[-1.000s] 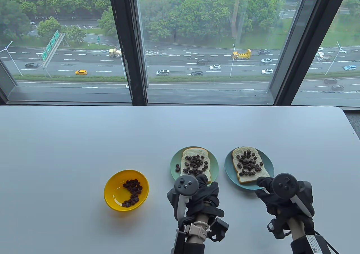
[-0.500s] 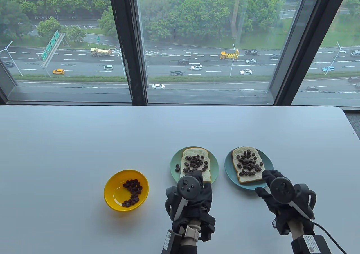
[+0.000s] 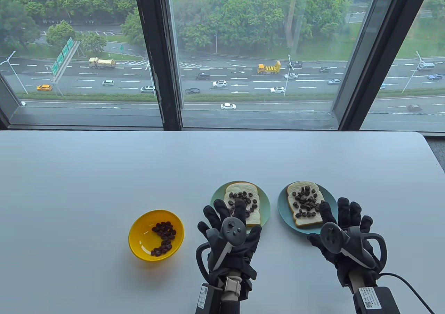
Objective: Sprinkle cranberries onto toast
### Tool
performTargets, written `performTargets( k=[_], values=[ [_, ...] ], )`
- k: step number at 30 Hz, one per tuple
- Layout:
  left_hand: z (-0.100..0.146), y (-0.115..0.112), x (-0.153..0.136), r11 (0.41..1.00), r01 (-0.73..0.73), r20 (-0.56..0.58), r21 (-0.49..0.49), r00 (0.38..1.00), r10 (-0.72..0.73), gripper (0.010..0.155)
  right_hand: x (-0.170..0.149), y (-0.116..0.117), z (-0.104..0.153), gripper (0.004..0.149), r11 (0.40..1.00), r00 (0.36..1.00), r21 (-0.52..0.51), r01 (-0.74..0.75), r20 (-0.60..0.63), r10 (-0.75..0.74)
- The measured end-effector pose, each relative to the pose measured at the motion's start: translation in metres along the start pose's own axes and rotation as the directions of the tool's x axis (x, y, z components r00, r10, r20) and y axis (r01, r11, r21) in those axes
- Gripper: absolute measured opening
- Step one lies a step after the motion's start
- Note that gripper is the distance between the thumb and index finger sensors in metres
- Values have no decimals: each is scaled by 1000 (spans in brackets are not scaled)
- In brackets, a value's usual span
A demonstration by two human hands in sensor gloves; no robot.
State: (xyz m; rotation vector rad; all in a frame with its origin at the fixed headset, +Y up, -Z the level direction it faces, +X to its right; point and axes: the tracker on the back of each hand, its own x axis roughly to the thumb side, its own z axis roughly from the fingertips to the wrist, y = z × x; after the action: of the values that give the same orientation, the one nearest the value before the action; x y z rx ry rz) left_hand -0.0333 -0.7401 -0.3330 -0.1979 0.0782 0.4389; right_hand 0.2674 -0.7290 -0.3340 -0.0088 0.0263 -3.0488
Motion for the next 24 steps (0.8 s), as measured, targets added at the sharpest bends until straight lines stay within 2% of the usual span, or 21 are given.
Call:
performTargets(
  k=[5, 15, 24],
  values=[
    [-2, -3, -1, 1000, -8, -9, -27, 1000, 8, 82, 0, 3, -1, 86, 998, 998, 15, -55, -5, 55],
    [-2, -5, 2, 999, 17, -7, -46, 1000, -18, 82, -12, 13, -2, 85, 991, 995, 113, -78, -58, 85],
    [-1, -5, 2, 998, 15, -14, -54, 1000, -16, 82, -19, 15, -1, 85, 986, 991, 138, -96, -79, 107]
  ],
)
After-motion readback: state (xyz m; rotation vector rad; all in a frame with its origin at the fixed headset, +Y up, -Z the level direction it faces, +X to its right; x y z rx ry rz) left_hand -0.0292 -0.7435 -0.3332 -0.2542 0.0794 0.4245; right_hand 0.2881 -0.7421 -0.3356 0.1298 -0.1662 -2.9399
